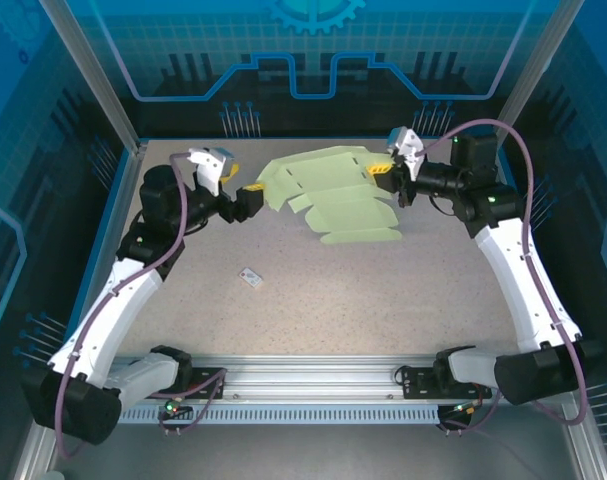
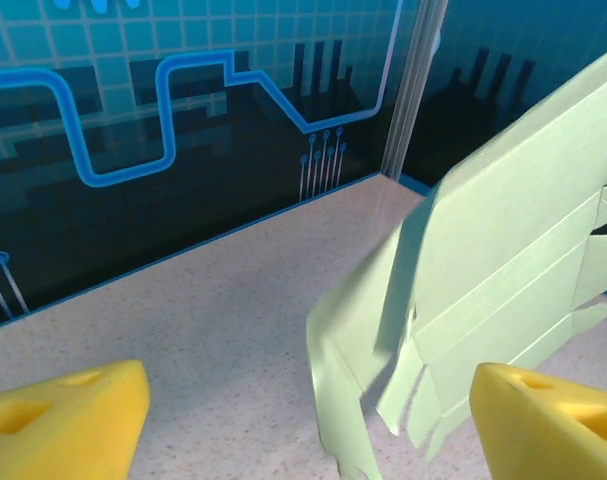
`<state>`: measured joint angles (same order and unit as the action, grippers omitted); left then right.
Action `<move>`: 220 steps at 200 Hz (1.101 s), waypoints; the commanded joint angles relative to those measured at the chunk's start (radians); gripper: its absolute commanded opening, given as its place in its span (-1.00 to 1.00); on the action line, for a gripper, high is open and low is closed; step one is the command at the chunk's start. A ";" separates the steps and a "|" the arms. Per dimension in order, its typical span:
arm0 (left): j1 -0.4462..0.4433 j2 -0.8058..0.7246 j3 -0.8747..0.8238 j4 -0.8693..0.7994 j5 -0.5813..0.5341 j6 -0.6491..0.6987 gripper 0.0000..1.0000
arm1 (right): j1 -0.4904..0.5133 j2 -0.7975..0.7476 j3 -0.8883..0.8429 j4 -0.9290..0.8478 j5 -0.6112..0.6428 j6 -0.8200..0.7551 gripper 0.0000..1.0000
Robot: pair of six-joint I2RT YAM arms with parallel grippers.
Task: Fold the paper box
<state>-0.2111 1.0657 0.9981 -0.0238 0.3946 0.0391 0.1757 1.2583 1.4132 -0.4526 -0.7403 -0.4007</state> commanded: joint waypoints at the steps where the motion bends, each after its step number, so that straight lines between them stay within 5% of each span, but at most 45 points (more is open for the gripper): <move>1: 0.022 -0.013 -0.049 0.172 0.113 -0.154 0.74 | -0.025 -0.022 -0.029 0.113 -0.122 0.165 -1.00; 112: 0.059 0.147 -0.055 0.512 0.316 -0.406 0.70 | -0.030 -0.059 -0.125 0.384 -0.177 0.483 -1.00; 193: 0.056 0.273 0.030 0.664 0.419 -0.489 -0.19 | -0.017 -0.044 -0.184 0.522 -0.174 0.599 -1.00; 220: 0.056 0.287 0.048 0.652 0.420 -0.471 -0.65 | -0.018 -0.046 -0.192 0.497 -0.158 0.584 -1.00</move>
<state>-0.1596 1.3407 1.0042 0.5861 0.7788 -0.4446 0.1562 1.2175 1.2316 0.0269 -0.8982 0.1730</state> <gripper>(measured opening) 0.255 0.067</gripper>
